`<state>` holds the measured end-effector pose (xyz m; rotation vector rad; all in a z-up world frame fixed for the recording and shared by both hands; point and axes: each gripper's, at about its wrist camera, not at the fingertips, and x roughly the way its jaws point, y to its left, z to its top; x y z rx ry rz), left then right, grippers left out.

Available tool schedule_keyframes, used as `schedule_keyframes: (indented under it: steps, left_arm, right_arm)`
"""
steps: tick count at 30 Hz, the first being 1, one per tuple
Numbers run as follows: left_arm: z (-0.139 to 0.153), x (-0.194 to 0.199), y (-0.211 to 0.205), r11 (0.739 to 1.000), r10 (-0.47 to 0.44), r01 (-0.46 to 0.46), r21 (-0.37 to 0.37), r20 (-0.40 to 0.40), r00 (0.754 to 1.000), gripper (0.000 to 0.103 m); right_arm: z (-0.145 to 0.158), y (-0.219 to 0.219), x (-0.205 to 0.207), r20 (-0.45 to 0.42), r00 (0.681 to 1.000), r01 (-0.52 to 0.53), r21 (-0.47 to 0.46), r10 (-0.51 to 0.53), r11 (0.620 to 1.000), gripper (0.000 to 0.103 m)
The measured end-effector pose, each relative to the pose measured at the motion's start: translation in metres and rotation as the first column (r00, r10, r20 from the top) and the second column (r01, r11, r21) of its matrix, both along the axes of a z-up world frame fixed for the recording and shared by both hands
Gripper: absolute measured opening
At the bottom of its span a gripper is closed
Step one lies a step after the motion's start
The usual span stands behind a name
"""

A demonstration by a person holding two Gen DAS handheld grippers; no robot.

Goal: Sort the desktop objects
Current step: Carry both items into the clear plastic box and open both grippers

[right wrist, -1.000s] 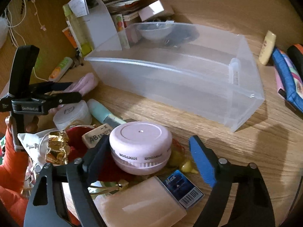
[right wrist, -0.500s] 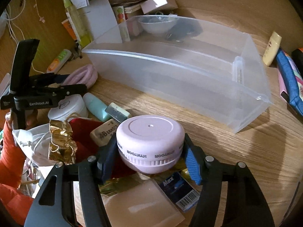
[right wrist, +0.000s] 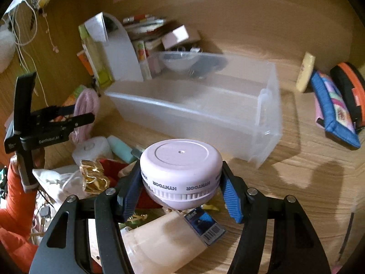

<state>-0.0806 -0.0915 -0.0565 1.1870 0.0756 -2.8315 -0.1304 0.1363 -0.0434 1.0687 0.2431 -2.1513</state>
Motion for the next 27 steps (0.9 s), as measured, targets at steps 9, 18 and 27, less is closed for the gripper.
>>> schedule_keyframes:
  steps: [9, 18, 27]
  left_arm:
    - [0.027, 0.022, 0.004, 0.999, 0.051, -0.049, 0.024, -0.1, 0.994, 0.061]
    - [0.061, 0.03, 0.011, 0.998, 0.052, -0.048, 0.027, -0.178, 0.983, 0.061]
    - [0.087, 0.018, 0.02, 0.999, 0.012, -0.005, 0.032, -0.206, 0.978, 0.061]
  right_arm:
    - [0.021, 0.018, 0.001, -0.033, 0.999, 0.037, -0.064, -0.039, 0.997, 0.06]
    - [0.044, 0.031, 0.001, -0.086, 0.995, 0.048, -0.104, -0.057, 0.993, 0.06]
    - [0.065, 0.035, -0.007, -0.131, 0.99, 0.043, -0.12, -0.059, 0.992, 0.06]
